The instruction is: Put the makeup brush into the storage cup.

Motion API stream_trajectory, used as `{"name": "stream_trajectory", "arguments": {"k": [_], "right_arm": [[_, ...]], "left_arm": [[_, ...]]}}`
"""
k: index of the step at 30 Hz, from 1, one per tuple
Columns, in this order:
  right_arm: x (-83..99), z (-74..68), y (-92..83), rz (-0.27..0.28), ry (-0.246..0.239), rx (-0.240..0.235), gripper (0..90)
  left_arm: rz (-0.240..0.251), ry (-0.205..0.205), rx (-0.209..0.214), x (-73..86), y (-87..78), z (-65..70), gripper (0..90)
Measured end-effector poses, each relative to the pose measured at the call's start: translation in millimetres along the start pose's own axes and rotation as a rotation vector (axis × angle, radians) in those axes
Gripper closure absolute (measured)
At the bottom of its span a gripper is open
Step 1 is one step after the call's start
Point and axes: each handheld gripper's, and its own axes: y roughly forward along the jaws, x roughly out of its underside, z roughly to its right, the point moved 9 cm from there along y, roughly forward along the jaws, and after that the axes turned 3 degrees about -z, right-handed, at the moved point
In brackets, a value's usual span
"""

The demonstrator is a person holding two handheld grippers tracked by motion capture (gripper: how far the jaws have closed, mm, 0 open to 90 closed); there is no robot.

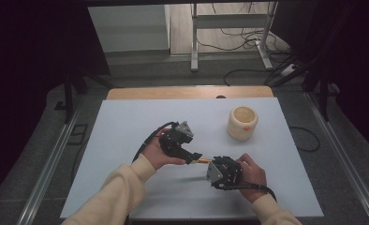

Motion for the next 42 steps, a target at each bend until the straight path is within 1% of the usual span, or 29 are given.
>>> {"name": "stream_trajectory", "arguments": {"k": [2, 4, 6, 7, 10, 11, 12, 14, 15, 16, 17, 18, 19, 20, 23, 24, 29, 32, 34, 35, 38, 39, 40, 42], "right_arm": [[0.7, 0.9, -0.1, -0.001, 0.004, 0.003, 79.0], [0.8, 2.5, -0.2, 0.002, -0.004, 0.006, 79.0], [0.9, 3.0, -0.5, 0.002, 0.0, 0.009, 79.0], [1.1, 2.7, -0.8, 0.0, 0.009, 0.01, 79.0], [1.9, 3.0, -0.7, -0.002, 0.013, 0.008, 79.0], [1.9, 3.3, -0.8, -0.001, 0.016, 0.009, 79.0], [2.0, 4.6, -1.0, 0.003, 0.014, 0.012, 79.0], [2.3, 5.4, -1.7, 0.002, 0.028, 0.014, 79.0], [2.8, 6.4, -1.7, 0.001, 0.02, 0.016, 79.0], [2.8, 6.0, -1.6, 0.003, 0.036, 0.017, 79.0], [3.4, 6.4, -1.7, 0.0, 0.033, 0.019, 79.0], [4.8, 8.2, -1.6, -0.006, 0.005, 0.02, 79.0], [6.0, 9.0, -1.8, -0.014, -0.013, 0.019, 79.0], [6.7, 9.4, -1.5, -0.018, -0.023, 0.021, 79.0], [7.1, 9.7, -1.3, -0.02, -0.016, 0.021, 79.0], [7.3, 9.9, -1.4, -0.021, -0.012, 0.022, 79.0], [7.8, 11.1, -1.9, -0.023, -0.008, 0.03, 78.9], [8.0, 12.1, -2.1, -0.019, -0.006, 0.032, 79.0], [8.4, 12.4, -2.6, -0.019, 0.006, 0.034, 78.9], [8.7, 12.8, -2.9, -0.02, 0.007, 0.036, 78.9], [9.0, 13.7, -3.1, -0.019, 0.008, 0.039, 79.0], [9.3, 14.7, -3.3, -0.017, 0.002, 0.041, 79.0], [9.3, 14.9, -3.4, -0.017, 0.004, 0.042, 79.0], [9.2, 14.7, -3.9, -0.018, 0.019, 0.044, 79.0]], "left_arm": [[0.013, -0.005, 0.001, 0.8, -2.4, 0.1, 27.7], [0.011, -0.002, -0.005, 2.2, -5.3, -1.2, 27.2], [0.019, -0.008, -0.011, 3.3, -8.4, -2.7, 26.4], [0.012, -0.002, -0.017, 4.6, -10.7, -4.1, 26.1], [0.024, -0.009, -0.024, 6.0, -14.7, -4.2, 24.7], [0.036, -0.009, -0.026, 6.3, -16.7, -3.9, 24.6], [0.044, -0.013, -0.026, 7.1, -18.3, -3.5, 24.6], [0.057, -0.026, -0.029, 9.0, -19.2, -3.1, 24.5], [0.056, -0.026, -0.035, 11.5, -19.8, -4.2, 24.3], [0.055, -0.034, -0.039, 13.6, -19.9, -4.3, 23.8], [0.051, -0.034, -0.044, 15.8, -20.5, -4.8, 23.2], [0.058, -0.043, -0.05, 17.1, -20.8, -4.6, 22.9], [0.048, -0.031, -0.055, 19.8, -22.6, -5.7, 22.7], [0.044, -0.032, -0.058, 21.7, -23.7, -5.7, 22.6], [0.058, -0.038, -0.064, 25.2, -27.4, -6.0, 22.3], [0.067, -0.049, -0.062, 25.6, -27.4, -5.4, 22.2], [0.061, -0.068, -0.065, 34.8, -27.4, -8.6, 22.1], [0.054, -0.074, -0.068, 40.1, -27.1, -11.0, 22.1], [0.057, -0.076, -0.071, 41.2, -27.4, -11.6, 21.9], [0.064, -0.082, -0.066, 43.4, -28.0, -12.5, 21.9], [0.065, -0.094, -0.067, 46.7, -27.8, -13.0, 21.9], [0.068, -0.092, -0.07, 49.7, -27.9, -14.9, 22.0], [0.067, -0.101, -0.071, 51.5, -28.0, -15.2, 22.0], [0.066, -0.106, -0.072, 54.7, -28.4, -16.5, 22.1]]}}
